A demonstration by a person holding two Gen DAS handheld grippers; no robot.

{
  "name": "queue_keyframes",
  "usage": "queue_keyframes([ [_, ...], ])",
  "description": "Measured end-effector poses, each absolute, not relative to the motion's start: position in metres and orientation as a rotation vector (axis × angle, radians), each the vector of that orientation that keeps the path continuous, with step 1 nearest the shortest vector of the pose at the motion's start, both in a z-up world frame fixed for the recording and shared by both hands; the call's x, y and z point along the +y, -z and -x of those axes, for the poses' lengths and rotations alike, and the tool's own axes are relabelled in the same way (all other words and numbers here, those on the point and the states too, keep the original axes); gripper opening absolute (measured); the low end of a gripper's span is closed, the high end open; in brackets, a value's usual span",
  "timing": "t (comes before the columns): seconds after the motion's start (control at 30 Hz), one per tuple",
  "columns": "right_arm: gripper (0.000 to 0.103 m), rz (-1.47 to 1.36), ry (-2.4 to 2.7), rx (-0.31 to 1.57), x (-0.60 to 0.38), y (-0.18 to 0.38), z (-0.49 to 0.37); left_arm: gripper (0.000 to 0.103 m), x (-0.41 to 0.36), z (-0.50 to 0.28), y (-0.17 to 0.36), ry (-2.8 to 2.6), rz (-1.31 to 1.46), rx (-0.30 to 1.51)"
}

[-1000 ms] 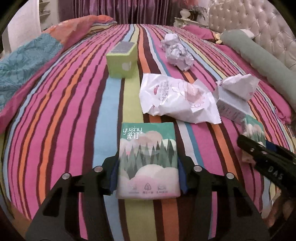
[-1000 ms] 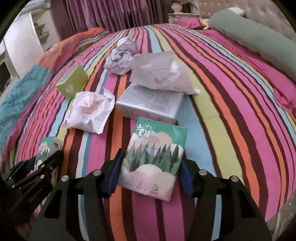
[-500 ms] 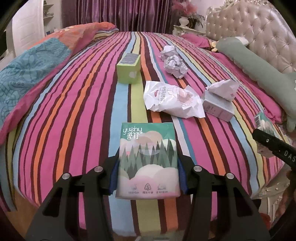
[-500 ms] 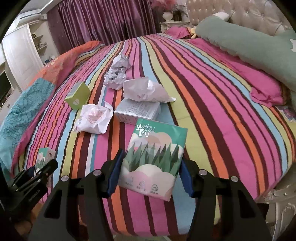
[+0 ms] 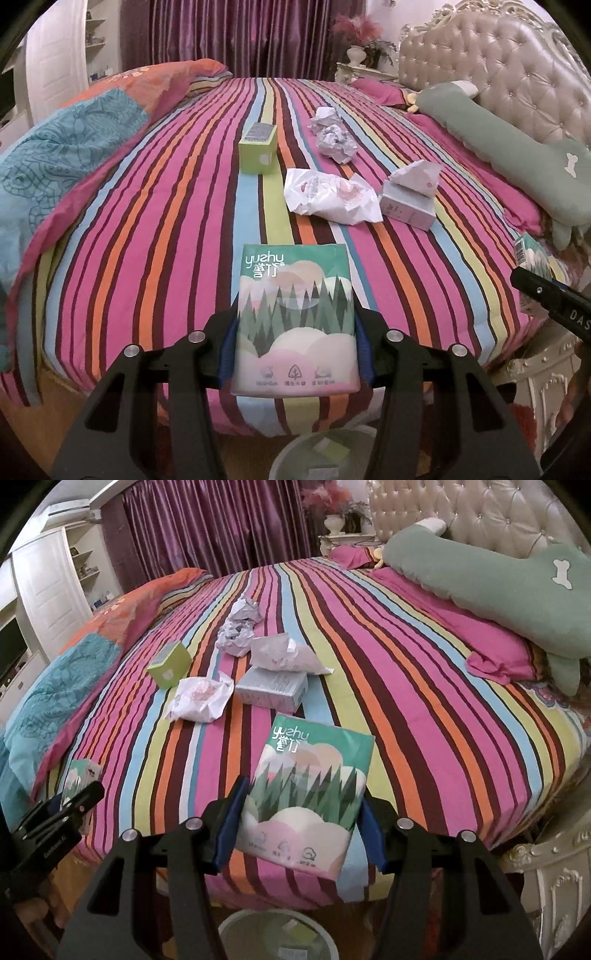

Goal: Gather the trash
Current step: 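Carry a green tissue pack in the left tool while the right carries another to the wastebasket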

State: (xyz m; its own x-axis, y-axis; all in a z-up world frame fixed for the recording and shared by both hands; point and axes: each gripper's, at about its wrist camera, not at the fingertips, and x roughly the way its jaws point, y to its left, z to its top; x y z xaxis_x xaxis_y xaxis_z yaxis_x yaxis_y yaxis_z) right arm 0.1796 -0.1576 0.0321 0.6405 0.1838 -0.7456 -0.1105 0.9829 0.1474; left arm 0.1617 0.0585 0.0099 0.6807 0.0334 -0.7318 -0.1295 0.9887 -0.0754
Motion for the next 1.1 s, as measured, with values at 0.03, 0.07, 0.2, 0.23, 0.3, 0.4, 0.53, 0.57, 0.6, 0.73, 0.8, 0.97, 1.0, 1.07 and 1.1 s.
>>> queue_keyframes([
  [0.03,0.054,-0.090,-0.168,0.859,-0.158,-0.032,-0.176,0.050,0.058,-0.158,-0.010,-0.090,0.118,0.818],
  [0.07,0.054,-0.091,-0.169,0.859,-0.158,-0.032,-0.172,0.050,0.057,-0.153,-0.010,-0.088,0.111,0.818],
  [0.2,0.054,-0.101,-0.176,0.870,-0.158,-0.027,-0.154,0.050,0.054,-0.137,-0.005,-0.088,0.097,0.826],
  [0.23,0.054,-0.100,-0.178,0.872,-0.158,-0.026,-0.150,0.050,0.055,-0.135,-0.004,-0.088,0.098,0.828],
  [0.3,0.054,-0.094,-0.182,0.878,-0.156,-0.023,-0.142,0.050,0.055,-0.127,-0.001,-0.089,0.102,0.833],
  [0.4,0.054,-0.086,-0.184,0.885,-0.155,-0.020,-0.131,0.050,0.053,-0.117,0.001,-0.087,0.093,0.835],
  [0.53,0.054,-0.079,-0.190,0.886,-0.156,-0.020,-0.119,0.050,0.047,-0.104,0.003,-0.079,0.069,0.835],
  [0.57,0.054,-0.077,-0.194,0.887,-0.156,-0.020,-0.115,0.050,0.046,-0.101,0.003,-0.076,0.065,0.835],
  [0.6,0.054,-0.075,-0.195,0.887,-0.155,-0.020,-0.112,0.050,0.045,-0.099,0.004,-0.073,0.063,0.836],
  [0.73,0.054,-0.071,-0.204,0.891,-0.155,-0.018,-0.100,0.050,0.039,-0.088,0.009,-0.062,0.053,0.846],
  [0.8,0.054,-0.067,-0.209,0.897,-0.153,-0.016,-0.094,0.050,0.036,-0.081,0.014,-0.057,0.048,0.855],
  [0.97,0.054,-0.055,-0.225,0.925,-0.146,-0.005,-0.080,0.050,0.027,-0.067,0.026,-0.037,0.036,0.887],
  [1.0,0.054,-0.050,-0.229,0.934,-0.143,-0.001,-0.076,0.050,0.024,-0.062,0.031,-0.030,0.034,0.899],
  [1.07,0.054,-0.043,-0.239,0.955,-0.139,0.007,-0.069,0.050,0.020,-0.056,0.038,-0.020,0.027,0.918],
  [1.1,0.054,-0.039,-0.243,0.963,-0.138,0.010,-0.066,0.050,0.017,-0.053,0.043,-0.016,0.022,0.932],
])
